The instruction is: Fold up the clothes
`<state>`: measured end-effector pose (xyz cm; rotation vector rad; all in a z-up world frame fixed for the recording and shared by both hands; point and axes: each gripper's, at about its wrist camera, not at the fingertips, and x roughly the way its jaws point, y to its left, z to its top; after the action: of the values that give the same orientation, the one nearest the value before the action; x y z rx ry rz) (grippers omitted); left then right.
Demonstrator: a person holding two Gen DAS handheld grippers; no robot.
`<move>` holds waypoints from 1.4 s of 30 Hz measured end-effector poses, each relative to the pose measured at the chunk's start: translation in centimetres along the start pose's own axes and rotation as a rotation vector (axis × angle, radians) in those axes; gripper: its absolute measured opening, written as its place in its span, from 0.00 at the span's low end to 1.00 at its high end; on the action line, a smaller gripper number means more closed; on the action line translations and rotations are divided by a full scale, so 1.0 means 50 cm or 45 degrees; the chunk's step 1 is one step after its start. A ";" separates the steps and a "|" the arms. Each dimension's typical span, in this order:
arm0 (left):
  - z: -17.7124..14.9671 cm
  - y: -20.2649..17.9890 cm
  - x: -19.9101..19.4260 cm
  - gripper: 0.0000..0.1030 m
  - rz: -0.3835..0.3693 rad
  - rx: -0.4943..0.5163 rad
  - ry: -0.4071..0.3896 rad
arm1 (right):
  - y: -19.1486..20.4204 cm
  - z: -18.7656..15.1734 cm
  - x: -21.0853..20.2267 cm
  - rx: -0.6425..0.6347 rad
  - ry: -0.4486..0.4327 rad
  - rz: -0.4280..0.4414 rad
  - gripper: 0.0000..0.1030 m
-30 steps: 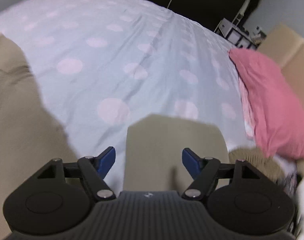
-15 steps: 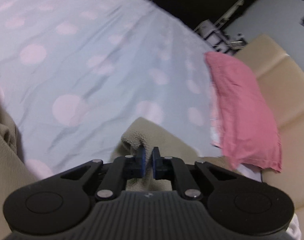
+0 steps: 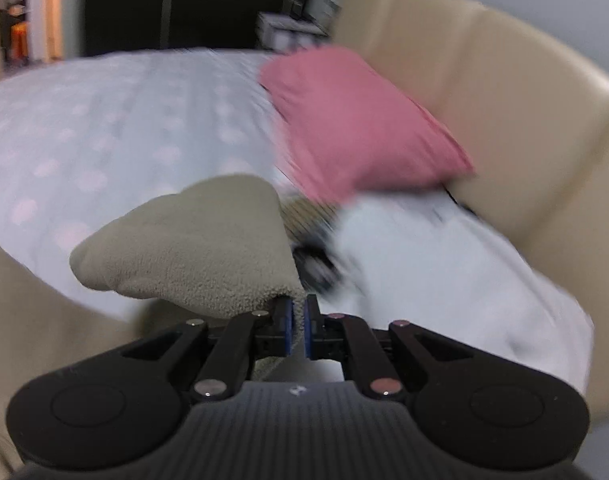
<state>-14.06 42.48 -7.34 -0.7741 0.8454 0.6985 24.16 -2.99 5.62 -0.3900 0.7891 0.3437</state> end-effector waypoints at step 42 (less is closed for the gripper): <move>-0.012 -0.008 0.024 0.46 0.069 0.116 0.034 | 0.225 -0.054 0.022 -0.907 -0.445 -0.319 0.25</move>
<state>-13.39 42.05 -8.51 -0.6824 0.9192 0.6937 18.31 5.81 0.72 -1.0553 0.2465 0.4372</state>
